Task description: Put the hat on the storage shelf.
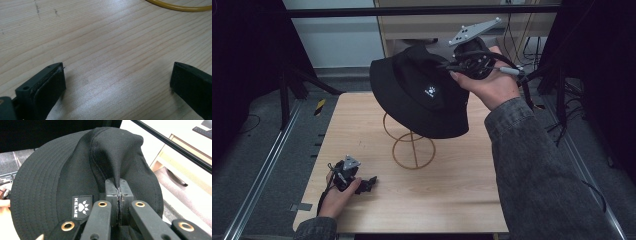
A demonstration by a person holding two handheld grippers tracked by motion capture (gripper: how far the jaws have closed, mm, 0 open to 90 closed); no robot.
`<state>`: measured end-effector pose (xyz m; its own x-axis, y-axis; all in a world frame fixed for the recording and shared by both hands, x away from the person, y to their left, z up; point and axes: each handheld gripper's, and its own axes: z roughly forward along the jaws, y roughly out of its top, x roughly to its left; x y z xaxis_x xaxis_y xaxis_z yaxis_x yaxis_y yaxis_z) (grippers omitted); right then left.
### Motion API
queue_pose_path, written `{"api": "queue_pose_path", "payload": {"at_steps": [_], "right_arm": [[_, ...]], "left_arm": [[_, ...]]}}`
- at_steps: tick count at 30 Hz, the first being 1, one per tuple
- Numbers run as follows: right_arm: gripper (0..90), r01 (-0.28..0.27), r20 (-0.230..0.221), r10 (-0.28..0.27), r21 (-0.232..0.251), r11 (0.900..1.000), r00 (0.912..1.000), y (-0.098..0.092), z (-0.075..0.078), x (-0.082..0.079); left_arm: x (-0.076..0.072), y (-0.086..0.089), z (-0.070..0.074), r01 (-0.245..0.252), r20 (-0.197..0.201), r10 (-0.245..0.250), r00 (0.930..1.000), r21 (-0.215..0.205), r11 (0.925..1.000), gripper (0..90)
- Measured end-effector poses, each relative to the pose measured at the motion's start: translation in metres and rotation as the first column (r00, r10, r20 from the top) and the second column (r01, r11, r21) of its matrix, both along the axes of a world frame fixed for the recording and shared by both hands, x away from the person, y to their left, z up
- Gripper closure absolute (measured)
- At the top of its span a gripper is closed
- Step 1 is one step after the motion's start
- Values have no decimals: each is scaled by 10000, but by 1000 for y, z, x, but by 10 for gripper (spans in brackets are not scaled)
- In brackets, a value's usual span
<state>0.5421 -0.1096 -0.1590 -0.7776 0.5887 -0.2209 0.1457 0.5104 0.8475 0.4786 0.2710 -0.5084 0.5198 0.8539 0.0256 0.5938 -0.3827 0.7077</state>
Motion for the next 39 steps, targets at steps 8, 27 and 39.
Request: {"api": "queue_pose_path", "payload": {"at_steps": [8, 27, 39], "right_arm": [[894, -157, 20, 157, -24, 9999, 9999, 10, -3, 0], [893, -364, -62, 362, -295, 9989, 9993, 33, -7, 8], [893, -779, -134, 771, -756, 9941, 9969, 56, -8, 3]], "left_arm": [[0, 0, 0, -31, 19, 31, 10000, -37, 10000, 0], [0, 0, 0, -22, 21, 22, 10000, -40, 10000, 0], [0, 0, 0, -24, 9, 24, 10000, -37, 10000, 0]]}}
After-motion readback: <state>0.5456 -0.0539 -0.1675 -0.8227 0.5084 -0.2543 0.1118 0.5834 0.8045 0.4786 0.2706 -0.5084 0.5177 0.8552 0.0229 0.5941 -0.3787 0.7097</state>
